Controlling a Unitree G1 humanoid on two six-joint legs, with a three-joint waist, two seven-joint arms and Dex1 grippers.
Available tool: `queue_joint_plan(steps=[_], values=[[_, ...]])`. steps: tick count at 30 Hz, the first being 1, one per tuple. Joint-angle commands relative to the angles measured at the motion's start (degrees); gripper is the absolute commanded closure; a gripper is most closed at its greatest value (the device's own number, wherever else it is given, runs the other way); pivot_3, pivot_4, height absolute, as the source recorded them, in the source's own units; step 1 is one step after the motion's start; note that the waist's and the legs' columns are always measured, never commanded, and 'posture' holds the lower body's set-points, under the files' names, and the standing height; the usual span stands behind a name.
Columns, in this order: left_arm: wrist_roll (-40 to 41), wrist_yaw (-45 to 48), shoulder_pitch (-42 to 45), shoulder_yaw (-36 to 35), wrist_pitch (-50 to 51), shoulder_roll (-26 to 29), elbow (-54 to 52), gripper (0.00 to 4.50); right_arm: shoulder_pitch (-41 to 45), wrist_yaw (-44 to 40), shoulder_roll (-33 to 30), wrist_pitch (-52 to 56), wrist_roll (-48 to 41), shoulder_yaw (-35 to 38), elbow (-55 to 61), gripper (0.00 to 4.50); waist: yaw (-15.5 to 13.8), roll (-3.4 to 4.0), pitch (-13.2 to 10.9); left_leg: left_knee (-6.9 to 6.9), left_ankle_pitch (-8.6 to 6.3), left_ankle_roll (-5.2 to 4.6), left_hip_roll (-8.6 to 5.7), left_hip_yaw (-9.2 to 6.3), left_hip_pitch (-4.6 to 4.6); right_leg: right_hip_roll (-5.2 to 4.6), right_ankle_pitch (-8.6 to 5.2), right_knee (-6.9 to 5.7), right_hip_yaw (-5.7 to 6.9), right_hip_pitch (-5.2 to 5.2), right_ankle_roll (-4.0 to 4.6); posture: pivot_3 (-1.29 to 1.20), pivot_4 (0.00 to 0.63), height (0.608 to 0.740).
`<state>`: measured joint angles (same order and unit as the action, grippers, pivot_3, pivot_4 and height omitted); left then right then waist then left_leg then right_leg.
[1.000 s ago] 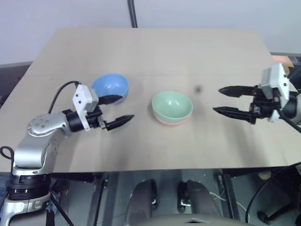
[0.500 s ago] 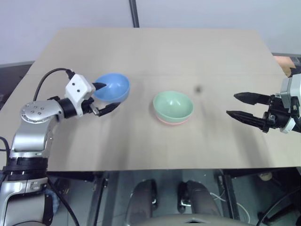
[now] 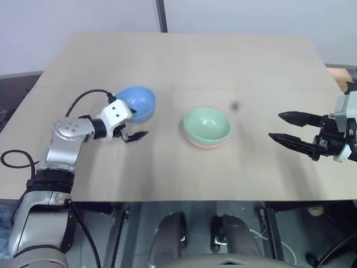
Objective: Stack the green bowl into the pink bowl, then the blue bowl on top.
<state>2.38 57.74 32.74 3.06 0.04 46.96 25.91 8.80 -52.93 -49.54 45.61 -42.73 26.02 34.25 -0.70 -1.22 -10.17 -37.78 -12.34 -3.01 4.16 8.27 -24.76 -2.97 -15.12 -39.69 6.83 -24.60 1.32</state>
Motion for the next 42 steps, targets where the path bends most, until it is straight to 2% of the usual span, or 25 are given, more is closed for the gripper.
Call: queue_joint_plan(steps=[1, 2, 4, 5, 8, 9, 10, 11, 13, 23, 31, 38, 42], values=[[-0.2, 0.6, 2.5, -0.2, -2.3, -0.3, 2.1, 0.24, -0.2, 0.9, -1.4, -1.3, -1.4, 2.6, 2.0, 1.22, 0.0, 0.00, 0.0, 0.00, 0.00, 0.00, 0.00, 0.00, 0.00, 0.00, 0.00, 0.00, 0.00, 0.00, 0.00, 0.00, 0.150, 0.740], [0.2, 1.4, 2.8, -0.2, -2.1, -0.4, 2.2, 0.49, -0.4, 1.0, -1.5, -1.3, -1.6, 2.8, 2.1, 1.19, 0.0, 0.00, 0.0, 0.00, 0.00, 0.00, 0.00, 0.00, 0.00, 0.00, 0.00, 0.00, 0.00, 0.00, 0.00, 0.00, 0.150, 0.740], [0.5, 2.3, 3.2, -0.2, -2.0, -0.5, 2.3, 0.58, -0.7, 1.2, -1.6, -1.3, -1.8, 2.9, 2.3, 1.19, 0.0, -0.01, 0.0, -0.02, 0.01, 0.02, 0.00, 0.00, -0.01, -0.01, 0.00, 0.00, -0.01, 0.00, 0.00, 0.00, 0.150, 0.740], [0.5, 2.3, 3.3, -0.4, -1.9, -0.6, 2.5, 1.17, -0.9, 1.3, -1.7, -1.4, -1.9, 3.0, 2.3, 1.19, 0.0, -0.01, 0.0, -0.04, 0.01, 0.02, 0.00, 0.00, -0.01, -0.01, 0.00, -0.01, 0.00, 0.01, 0.00, 0.00, 0.150, 0.740], [0.1, 2.8, 3.6, -0.5, -2.2, -0.7, 2.9, 2.31, -1.5, 1.7, -1.8, -1.6, -2.3, 3.0, 2.6, 1.19, 0.0, -0.01, 0.0, -0.09, 0.03, 0.05, 0.01, 0.00, -0.02, 0.00, 0.00, -0.04, -0.01, 0.01, 0.00, 0.00, 0.150, 0.740], [0.0, 3.0, 3.6, -0.4, -2.4, -0.6, 3.0, 2.31, -1.7, 1.8, -1.9, -1.7, -2.4, 3.0, 2.6, 1.19, 0.0, -0.01, 0.0, -0.10, 0.03, 0.05, 0.01, 0.00, -0.01, 0.00, 0.00, -0.04, -0.01, 0.01, 0.00, 0.00, 0.150, 0.740], [-0.1, 2.9, 3.8, -0.5, -2.5, -0.7, 3.1, 2.95, -1.8, 1.9, -1.9, -1.7, -2.5, 3.0, 2.6, 1.19, 0.0, -0.01, 0.0, -0.10, 0.04, 0.06, 0.01, 0.00, -0.01, 0.01, 0.00, -0.05, -0.01, 0.01, 0.00, 0.00, 0.150, 0.740], [-0.1, 2.9, 3.9, -0.5, -2.7, -0.7, 3.2, 3.30, -2.0, 1.9, -2.0, -1.9, -2.6, 3.0, 2.6, 1.19, 0.0, -0.01, 0.0, -0.11, 0.04, 0.06, 0.01, -0.01, -0.01, 0.01, 0.00, -0.06, 0.00, 0.01, 0.00, 0.00, 0.150, 0.740], [-0.1, 3.0, 4.2, -0.5, -2.9, -0.8, 3.3, 4.37, -2.4, 1.9, -2.2, -2.4, -2.5, 2.9, 2.4, 1.19, 0.0, -0.01, 0.0, -0.13, 0.05, 0.09, 0.01, -0.01, -0.02, 0.01, 0.00, -0.06, 0.00, 0.01, 0.00, 0.00, 0.150, 0.740], [0.3, 4.4, 7.2, -0.5, -4.9, -1.2, 2.3, 4.37, -3.4, 1.9, -3.0, -3.6, -2.7, 2.7, 2.0, 1.19, -0.1, -0.02, 0.0, -0.25, 0.05, 0.08, 0.02, -0.03, -0.03, 0.01, 0.01, -0.12, 0.00, 0.03, -0.01, 0.00, 0.150, 0.740], [8.8, 15.6, 14.1, -0.5, -6.4, -4.0, -6.6, 4.37, -3.3, 1.6, -3.6, -4.7, -2.3, 1.7, 1.0, 1.19, -0.1, -0.03, 0.0, -0.49, 0.02, 0.04, 0.02, -0.16, -0.07, 0.01, 0.01, -0.09, 0.13, 0.22, -0.02, 0.00, 0.150, 0.740], [11.4, 23.0, 18.8, 4.3, -6.9, -9.4, -12.5, 4.37, -3.1, 1.0, -3.8, -5.8, -1.5, 0.5, 0.4, 1.19, -0.1, -0.02, 0.0, -0.51, 0.03, 0.05, 0.03, -0.17, 0.05, 0.10, 0.01, -0.10, 0.11, 0.31, -0.02, 0.00, 0.150, 0.740], [12.2, 26.0, 20.6, 6.2, -7.9, -12.8, -12.4, 4.37, -3.1, 0.9, -3.9, -6.3, -1.4, 0.0, 0.1, 1.19, -0.1, -0.03, 0.0, -0.54, 0.03, 0.04, 0.02, -0.18, 0.03, 0.12, 0.01, -0.10, 0.11, 0.32, -0.02, 0.00, 0.150, 0.740]])
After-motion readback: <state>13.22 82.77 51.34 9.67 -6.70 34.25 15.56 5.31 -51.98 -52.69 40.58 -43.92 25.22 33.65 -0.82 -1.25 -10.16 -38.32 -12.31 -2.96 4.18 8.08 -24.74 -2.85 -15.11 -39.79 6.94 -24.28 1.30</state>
